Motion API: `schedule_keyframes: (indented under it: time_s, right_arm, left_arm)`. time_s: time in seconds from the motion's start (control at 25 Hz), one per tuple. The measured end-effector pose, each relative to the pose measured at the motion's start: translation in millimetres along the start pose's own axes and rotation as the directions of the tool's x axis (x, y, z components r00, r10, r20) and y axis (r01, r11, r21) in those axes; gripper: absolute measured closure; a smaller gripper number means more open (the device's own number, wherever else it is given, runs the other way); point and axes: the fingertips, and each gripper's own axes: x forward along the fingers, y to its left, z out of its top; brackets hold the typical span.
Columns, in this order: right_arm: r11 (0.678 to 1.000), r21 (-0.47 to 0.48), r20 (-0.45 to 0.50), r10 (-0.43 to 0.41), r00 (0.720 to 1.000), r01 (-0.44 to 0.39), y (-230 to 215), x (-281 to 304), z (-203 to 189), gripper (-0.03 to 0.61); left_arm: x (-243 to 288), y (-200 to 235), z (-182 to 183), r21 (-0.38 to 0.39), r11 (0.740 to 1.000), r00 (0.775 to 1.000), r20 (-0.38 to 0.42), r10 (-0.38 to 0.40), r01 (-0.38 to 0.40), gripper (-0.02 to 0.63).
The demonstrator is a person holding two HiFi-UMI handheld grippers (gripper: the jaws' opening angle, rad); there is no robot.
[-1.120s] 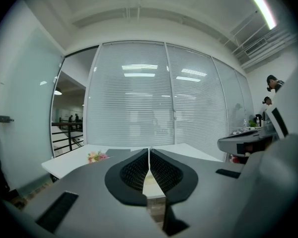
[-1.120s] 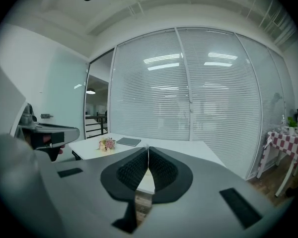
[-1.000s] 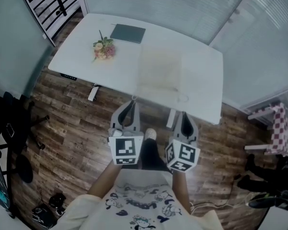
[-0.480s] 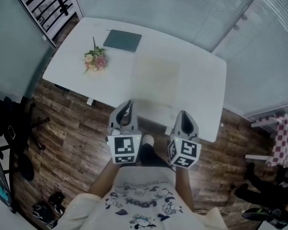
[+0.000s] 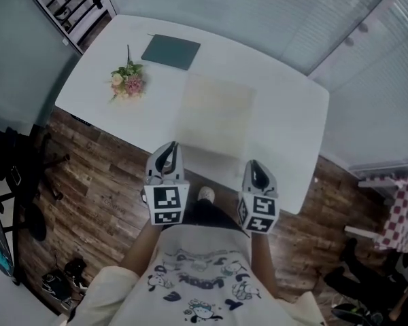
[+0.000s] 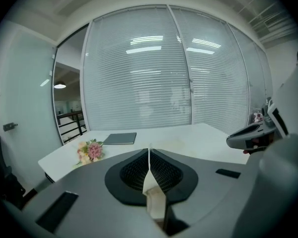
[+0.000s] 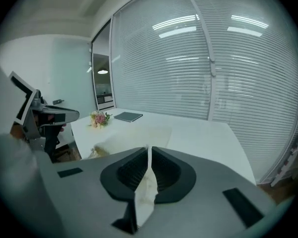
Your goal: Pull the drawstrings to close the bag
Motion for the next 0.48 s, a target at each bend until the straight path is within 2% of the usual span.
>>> schedule_keyframes:
  time_s: [0.28, 0.48]
  right_arm:
    - [0.996, -0.03, -0.097, 0.078, 0.992, -0.082, -7.3, 27.3, -22.0, 0.56]
    - [0.987, -0.1, -0.168, 0.106, 0.98, -0.124, -4.9, 39.0, -37.1, 0.56]
  left_arm:
    - [15.8, -6.0, -28.4, 0.007, 1.0, 0.995, -0.095, -0.01, 0.011, 0.569]
    - [20.6, -1.9, -46.9, 0.025, 0.999, 0.988, -0.155, -0.017, 0.021, 0.568]
